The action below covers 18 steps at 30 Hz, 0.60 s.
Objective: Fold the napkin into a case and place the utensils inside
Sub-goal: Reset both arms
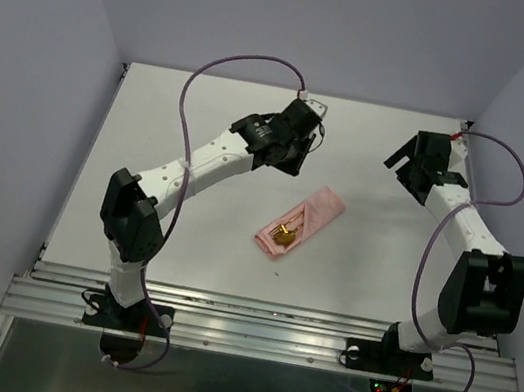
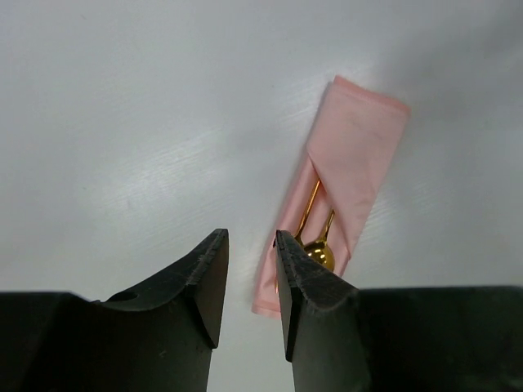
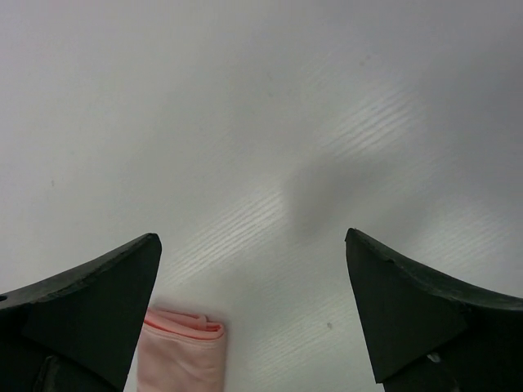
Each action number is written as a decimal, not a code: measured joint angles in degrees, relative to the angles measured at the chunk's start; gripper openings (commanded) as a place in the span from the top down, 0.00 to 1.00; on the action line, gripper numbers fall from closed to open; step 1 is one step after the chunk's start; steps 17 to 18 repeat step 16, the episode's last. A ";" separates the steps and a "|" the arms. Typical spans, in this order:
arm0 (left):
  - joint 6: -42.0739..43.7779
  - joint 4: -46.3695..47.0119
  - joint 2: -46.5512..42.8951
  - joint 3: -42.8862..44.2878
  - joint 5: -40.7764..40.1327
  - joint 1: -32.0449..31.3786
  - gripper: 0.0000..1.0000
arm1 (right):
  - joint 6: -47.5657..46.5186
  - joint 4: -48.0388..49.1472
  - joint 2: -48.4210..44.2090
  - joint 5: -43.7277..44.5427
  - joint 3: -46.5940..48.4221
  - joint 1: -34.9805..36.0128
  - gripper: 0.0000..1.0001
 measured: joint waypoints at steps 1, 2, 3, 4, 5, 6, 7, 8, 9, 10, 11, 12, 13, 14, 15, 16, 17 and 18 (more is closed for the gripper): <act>-0.13 0.96 -1.53 0.00 -0.22 0.76 0.59 | 0.00 -0.76 -1.66 1.99 -0.68 0.15 0.00; -0.28 1.70 -2.62 0.02 -0.37 1.51 0.59 | 0.00 -1.29 -3.26 3.69 -1.42 0.20 0.00; -0.50 2.64 -4.24 0.02 -0.52 2.49 0.59 | -0.02 -1.55 -6.03 5.90 -3.21 0.22 0.00; -0.63 3.45 -5.46 0.02 -0.70 3.17 0.59 | -0.04 -2.05 -8.59 7.74 -5.05 0.22 0.00; -0.76 4.24 -6.64 0.02 -0.87 3.89 0.59 | -0.04 -2.49 -9.88 8.70 -5.92 0.22 0.00; -0.92 4.85 -7.43 0.00 -1.01 4.42 0.59 | -0.22 -2.82 -12.44 10.23 -7.85 0.22 0.00; -1.01 5.99 -8.72 -0.07 -1.16 5.22 0.59 | -0.33 -3.15 -13.97 11.21 -9.05 0.22 0.00; -1.09 7.08 -9.68 -0.33 -1.27 5.84 0.59 | -0.48 -3.56 -15.56 12.07 -10.29 0.22 0.00; -1.16 8.11 -10.73 -0.70 -1.25 6.45 0.59 | -0.63 -3.85 -17.66 13.25 -12.07 0.22 0.00; -1.29 9.09 -12.09 -1.25 -1.25 7.17 0.59 | -0.63 -3.85 -18.80 13.88 -13.18 0.22 0.00; -1.36 9.70 -12.83 -1.44 -1.27 7.72 0.59 | -0.63 -3.98 -19.93 14.40 -14.36 0.22 0.00; -1.38 10.21 -13.51 -1.46 -1.27 8.41 0.59 | -0.63 -4.48 -21.29 15.04 -15.58 0.22 0.00; -1.40 10.56 -13.77 -1.46 -1.31 8.68 0.59 | -0.63 -4.57 -22.45 15.58 -16.68 0.22 0.00; -1.40 11.30 -14.21 -1.46 -1.44 9.38 0.59 | -0.57 -4.72 -23.21 15.89 -17.44 0.22 0.00; -1.40 11.78 -14.45 -1.46 -1.68 10.03 0.59 | -0.39 -4.74 -24.85 16.50 -19.19 0.22 0.00; -1.42 11.98 -14.49 -1.46 -1.97 10.43 0.59 | -0.33 -4.76 -25.83 16.85 -20.06 0.22 0.00; -1.42 11.98 -14.49 -1.46 -1.97 10.43 0.59 | -0.33 -4.76 -25.83 16.85 -20.06 0.22 0.00; -1.42 11.98 -14.49 -1.46 -1.97 10.43 0.59 | -0.33 -4.76 -25.83 16.85 -20.06 0.22 0.00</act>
